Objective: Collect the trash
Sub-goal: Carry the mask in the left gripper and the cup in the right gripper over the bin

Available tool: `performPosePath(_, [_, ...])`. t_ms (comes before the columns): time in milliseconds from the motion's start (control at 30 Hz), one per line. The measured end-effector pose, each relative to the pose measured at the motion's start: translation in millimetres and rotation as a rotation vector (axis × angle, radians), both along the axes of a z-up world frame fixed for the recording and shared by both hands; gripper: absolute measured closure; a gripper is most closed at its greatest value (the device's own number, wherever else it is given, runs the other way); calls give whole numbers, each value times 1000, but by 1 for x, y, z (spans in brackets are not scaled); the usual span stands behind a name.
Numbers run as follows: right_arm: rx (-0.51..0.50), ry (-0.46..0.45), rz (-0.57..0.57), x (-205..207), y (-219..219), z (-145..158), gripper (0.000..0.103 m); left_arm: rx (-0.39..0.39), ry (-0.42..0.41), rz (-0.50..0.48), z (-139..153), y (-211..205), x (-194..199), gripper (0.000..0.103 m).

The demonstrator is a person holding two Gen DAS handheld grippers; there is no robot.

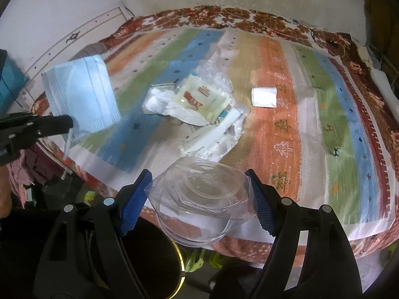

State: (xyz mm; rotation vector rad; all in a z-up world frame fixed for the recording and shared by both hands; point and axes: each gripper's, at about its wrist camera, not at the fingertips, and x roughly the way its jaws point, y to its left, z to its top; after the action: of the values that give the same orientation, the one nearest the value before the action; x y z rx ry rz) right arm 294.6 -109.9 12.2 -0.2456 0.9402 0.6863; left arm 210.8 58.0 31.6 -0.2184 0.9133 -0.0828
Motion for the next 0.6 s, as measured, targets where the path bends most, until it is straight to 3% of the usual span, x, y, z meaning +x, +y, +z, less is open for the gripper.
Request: performPosePath(600, [100, 16, -42, -63, -11, 19, 31, -92, -15, 31, 9, -9, -67, 101])
